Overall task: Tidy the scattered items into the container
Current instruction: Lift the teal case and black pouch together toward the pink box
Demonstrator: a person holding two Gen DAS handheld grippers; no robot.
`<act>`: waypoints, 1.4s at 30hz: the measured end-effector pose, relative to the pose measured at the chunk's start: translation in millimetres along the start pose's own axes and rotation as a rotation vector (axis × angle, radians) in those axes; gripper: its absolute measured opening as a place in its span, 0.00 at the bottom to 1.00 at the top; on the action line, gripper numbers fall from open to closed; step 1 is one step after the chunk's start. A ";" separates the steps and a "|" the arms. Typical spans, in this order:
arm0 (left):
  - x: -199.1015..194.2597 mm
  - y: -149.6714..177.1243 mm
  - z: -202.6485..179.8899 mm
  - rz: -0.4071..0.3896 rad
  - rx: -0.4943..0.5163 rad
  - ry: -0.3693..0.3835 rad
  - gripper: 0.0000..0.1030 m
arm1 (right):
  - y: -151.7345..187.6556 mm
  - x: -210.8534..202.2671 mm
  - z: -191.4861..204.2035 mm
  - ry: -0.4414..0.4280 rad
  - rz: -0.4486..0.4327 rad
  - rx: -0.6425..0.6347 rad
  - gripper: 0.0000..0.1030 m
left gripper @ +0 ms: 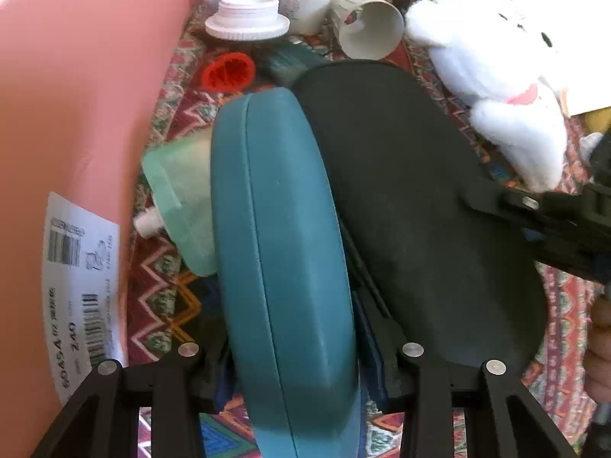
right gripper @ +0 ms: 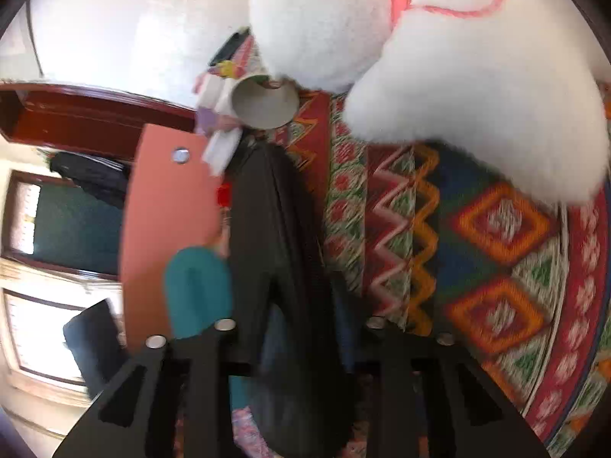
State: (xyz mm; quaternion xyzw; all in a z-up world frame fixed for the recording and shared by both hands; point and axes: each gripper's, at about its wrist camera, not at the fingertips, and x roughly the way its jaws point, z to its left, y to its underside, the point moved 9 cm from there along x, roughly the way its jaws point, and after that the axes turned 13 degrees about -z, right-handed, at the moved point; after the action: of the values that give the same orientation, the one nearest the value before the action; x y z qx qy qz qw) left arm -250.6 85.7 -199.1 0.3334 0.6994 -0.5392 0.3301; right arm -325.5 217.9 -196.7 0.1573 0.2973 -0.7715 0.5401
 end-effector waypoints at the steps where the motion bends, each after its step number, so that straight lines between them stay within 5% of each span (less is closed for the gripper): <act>1: -1.4 -0.8 -1.4 -0.004 -0.003 0.010 0.42 | 5.0 -11.2 -2.2 0.005 -0.010 0.005 0.24; 3: -5.1 0.2 -5.7 0.004 -0.011 0.051 0.40 | 14.5 -39.5 -4.2 0.018 -0.033 0.014 0.22; 6: -8.4 5.3 -9.6 0.021 0.009 0.080 0.40 | 30.0 -66.7 12.0 0.130 -0.065 -0.139 0.23; 8: -3.7 10.4 -16.8 0.037 0.031 0.076 0.40 | 44.6 -70.1 13.8 0.095 -0.055 -0.127 0.36; 9: 0.0 11.9 -19.0 0.045 0.030 0.072 0.40 | 48.8 -65.5 10.2 0.082 -0.048 -0.104 0.53; 11: 3.6 13.3 -19.6 0.057 0.021 0.085 0.41 | 53.6 -44.2 -4.7 0.131 -0.011 -0.081 0.74; 13: 4.6 11.6 -19.1 0.055 0.014 0.086 0.41 | 52.0 -22.4 -16.6 0.194 -0.002 -0.092 0.75; 15: 6.1 9.5 -18.1 0.047 0.019 0.071 0.40 | 43.5 -15.8 -14.1 0.199 -0.030 -0.120 0.67; 16: 5.7 8.3 -16.6 0.038 0.024 0.054 0.40 | 38.6 -13.6 -10.6 0.192 -0.040 -0.128 0.47; 18: 2.0 7.0 -14.1 0.024 0.028 0.037 0.40 | 35.3 -16.4 -3.1 0.146 -0.044 -0.110 0.30; 20: -3.3 8.5 -11.1 0.015 0.021 0.047 0.39 | 38.3 -24.2 9.1 0.108 -0.046 -0.115 0.24; 23: -6.4 8.2 -8.8 0.008 0.033 0.037 0.39 | 46.0 -24.7 28.4 0.078 -0.026 -0.168 0.24; 25: -4.6 11.8 -6.4 0.021 0.040 0.027 0.39 | 55.9 -21.0 32.9 0.066 0.014 -0.204 0.36; 27: 1.5 16.2 -7.4 0.041 0.044 0.034 0.39 | 67.8 -8.8 28.6 0.065 0.059 -0.193 0.64; 28: 3.5 18.2 -8.9 0.047 0.055 0.031 0.38 | 73.9 0.0 24.3 0.086 0.076 -0.194 0.67; 29: 3.8 18.9 -8.2 0.049 0.048 0.035 0.39 | 76.9 8.6 16.7 0.109 0.081 -0.183 0.59; 30: 3.4 18.9 -7.3 0.051 0.032 0.045 0.39 | 75.3 13.5 9.2 0.116 0.080 -0.150 0.39; 32: 1.2 17.6 -5.1 0.043 0.003 0.056 0.40 | 70.9 13.2 3.9 0.081 0.084 -0.066 0.34; 42: -32.2 -2.7 -15.9 -0.077 0.007 0.085 0.39 | 52.8 -29.1 31.3 0.170 -0.064 -0.212 0.32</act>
State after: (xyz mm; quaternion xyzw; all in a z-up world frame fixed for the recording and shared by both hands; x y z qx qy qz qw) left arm -236.4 97.1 -168.0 0.3302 0.7230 -0.5393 0.2782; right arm -263.4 207.0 -171.3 0.1546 0.4264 -0.7365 0.5019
